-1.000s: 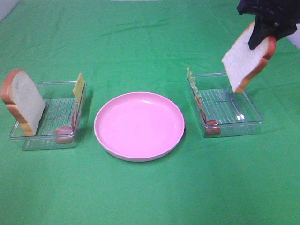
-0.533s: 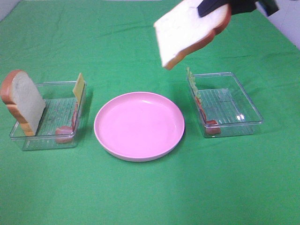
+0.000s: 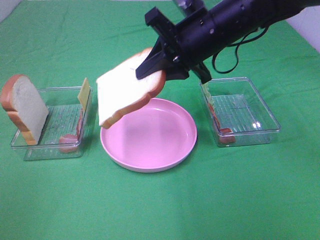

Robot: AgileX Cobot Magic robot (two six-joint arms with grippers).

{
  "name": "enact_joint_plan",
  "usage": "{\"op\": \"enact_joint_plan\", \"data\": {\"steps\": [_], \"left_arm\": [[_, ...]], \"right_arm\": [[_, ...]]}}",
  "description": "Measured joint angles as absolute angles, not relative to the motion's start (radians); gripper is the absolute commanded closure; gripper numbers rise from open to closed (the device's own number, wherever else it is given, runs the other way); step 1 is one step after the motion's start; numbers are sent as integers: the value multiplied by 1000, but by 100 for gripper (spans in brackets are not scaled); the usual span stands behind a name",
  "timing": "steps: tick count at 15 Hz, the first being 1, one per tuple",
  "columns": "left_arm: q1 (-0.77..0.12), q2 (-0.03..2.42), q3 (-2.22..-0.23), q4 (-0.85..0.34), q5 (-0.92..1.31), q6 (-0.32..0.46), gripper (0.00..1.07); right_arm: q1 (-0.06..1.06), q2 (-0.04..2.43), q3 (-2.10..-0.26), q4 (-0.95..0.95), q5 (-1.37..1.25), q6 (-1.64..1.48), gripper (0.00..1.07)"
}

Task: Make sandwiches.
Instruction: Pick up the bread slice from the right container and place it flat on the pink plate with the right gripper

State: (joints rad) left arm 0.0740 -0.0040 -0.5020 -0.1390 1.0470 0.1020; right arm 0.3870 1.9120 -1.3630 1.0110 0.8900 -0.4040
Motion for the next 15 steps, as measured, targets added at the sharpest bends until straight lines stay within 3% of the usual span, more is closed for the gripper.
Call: {"op": "enact_joint_plan", "data": {"steps": [4, 9, 10, 12, 13, 14, 15], "left_arm": [[74, -4, -502, -139, 1047, 102, 23], [74, -4, -502, -139, 1047, 102, 23], [74, -4, -502, -139, 1047, 102, 23], [74, -4, -502, -139, 1047, 102, 23], [74, -4, -502, -139, 1047, 102, 23], [74, -4, -502, -139, 1047, 102, 23], [74, -4, -502, -139, 1047, 102, 23]], "right_arm": [[396, 2088, -1361, 1054, 837, -404, 107], [396, 2122, -1361, 1050, 813, -405, 105], [396, 2122, -1361, 1041, 806, -405, 95], [396, 2122, -1361, 1020, 801, -405, 56], [396, 2122, -1361, 1013, 801, -405, 49], [396, 2122, -1361, 1002, 801, -405, 35], [396, 2121, -1364, 977, 802, -405, 35]]}}
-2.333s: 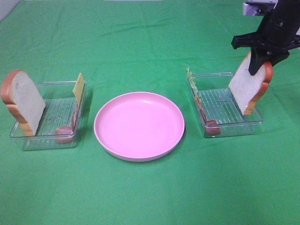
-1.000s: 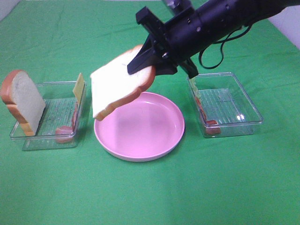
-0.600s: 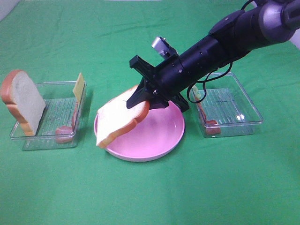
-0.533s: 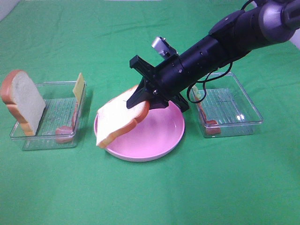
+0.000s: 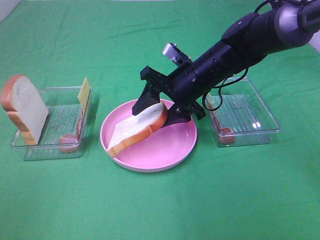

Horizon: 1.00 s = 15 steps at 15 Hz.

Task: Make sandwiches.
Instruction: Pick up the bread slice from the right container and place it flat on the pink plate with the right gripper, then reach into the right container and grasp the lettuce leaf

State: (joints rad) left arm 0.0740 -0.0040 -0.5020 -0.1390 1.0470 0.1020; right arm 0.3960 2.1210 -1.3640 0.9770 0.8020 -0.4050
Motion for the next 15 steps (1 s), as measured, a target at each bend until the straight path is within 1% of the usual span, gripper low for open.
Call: {"op": "enact_joint_plan", "data": {"steps": [3, 5, 9, 11, 13, 15], "left_arm": [[74, -4, -502, -139, 1047, 102, 23], [74, -4, -502, -139, 1047, 102, 23], [74, -4, -502, -139, 1047, 102, 23], [74, -4, -502, -139, 1047, 102, 23], [74, -4, -502, -139, 1047, 102, 23], [74, -4, -502, -139, 1047, 102, 23]], "right_arm": [[396, 2116, -1375, 927, 806, -405, 35], [396, 2053, -1384, 785, 807, -377, 35], [396, 1953, -1384, 635, 809, -311, 35], [396, 1892, -1397, 529, 815, -242, 35], [396, 1880, -1461, 404, 863, -155, 35], [396, 1880, -1530, 240, 909, -53, 35]]}}
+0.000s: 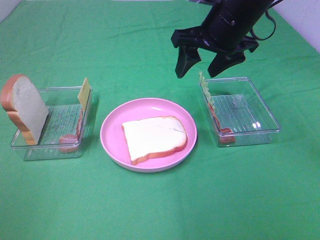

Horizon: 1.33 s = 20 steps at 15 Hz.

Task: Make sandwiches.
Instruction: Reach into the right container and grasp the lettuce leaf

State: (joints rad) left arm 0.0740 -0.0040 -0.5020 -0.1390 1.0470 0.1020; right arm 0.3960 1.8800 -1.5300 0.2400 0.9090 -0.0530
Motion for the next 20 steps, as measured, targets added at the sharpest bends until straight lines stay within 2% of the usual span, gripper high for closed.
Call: {"op": "enact_joint_plan", "data": {"steps": [3, 9, 17, 19, 20], "left_arm": [[74, -4, -502, -139, 1047, 102, 23], [74, -4, -502, -139, 1047, 102, 23], [74, -4, -502, -139, 1047, 102, 23], [74, -4, -502, -139, 1047, 102, 23], [74, -4, -502, -139, 1047, 102, 23]], "right_arm": [[396, 1915, -1670, 56, 997, 44, 37], [396, 2148, -1905, 0, 1127, 45, 37], [396, 2266, -1933, -72, 1129, 45, 37], [396, 2281, -1933, -72, 1129, 45, 52], [396, 2281, -1935, -73, 1129, 45, 68]]}}
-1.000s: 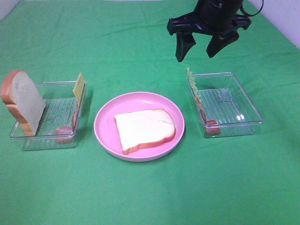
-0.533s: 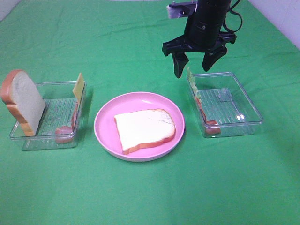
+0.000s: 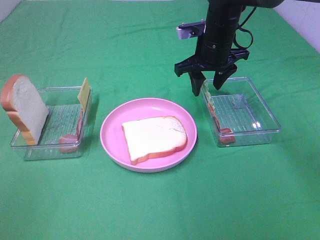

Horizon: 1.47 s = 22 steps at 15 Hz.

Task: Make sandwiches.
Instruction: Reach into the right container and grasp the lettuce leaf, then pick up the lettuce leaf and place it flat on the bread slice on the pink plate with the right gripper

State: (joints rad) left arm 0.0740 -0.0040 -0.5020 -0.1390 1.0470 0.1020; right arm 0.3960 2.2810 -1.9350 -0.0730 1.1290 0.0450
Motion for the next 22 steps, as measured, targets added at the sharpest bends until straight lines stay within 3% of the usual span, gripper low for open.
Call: {"op": "enact_joint_plan", "data": {"steps": [3, 4, 5, 6, 15, 18, 22], "left_arm": [[74, -4, -502, -139, 1047, 102, 23], [74, -4, -502, -139, 1047, 102, 23], [74, -4, -502, -139, 1047, 102, 23], [74, -4, -502, -139, 1047, 102, 23], [74, -4, -502, -139, 1047, 102, 23], [74, -4, -502, -139, 1047, 102, 23], [74, -4, -502, -139, 1047, 102, 23]], "right_arm": [[396, 2281, -1939, -79, 1128, 45, 95], [396, 2281, -1939, -79, 1128, 45, 95], [396, 2281, -1939, -80, 1128, 45, 105], [396, 2281, -1939, -82, 1128, 45, 107], [396, 2146, -1942, -95, 1157, 45, 107], [396, 2070, -1942, 58, 1159, 17, 107], [396, 2087, -1942, 518, 1205, -182, 107]]}}
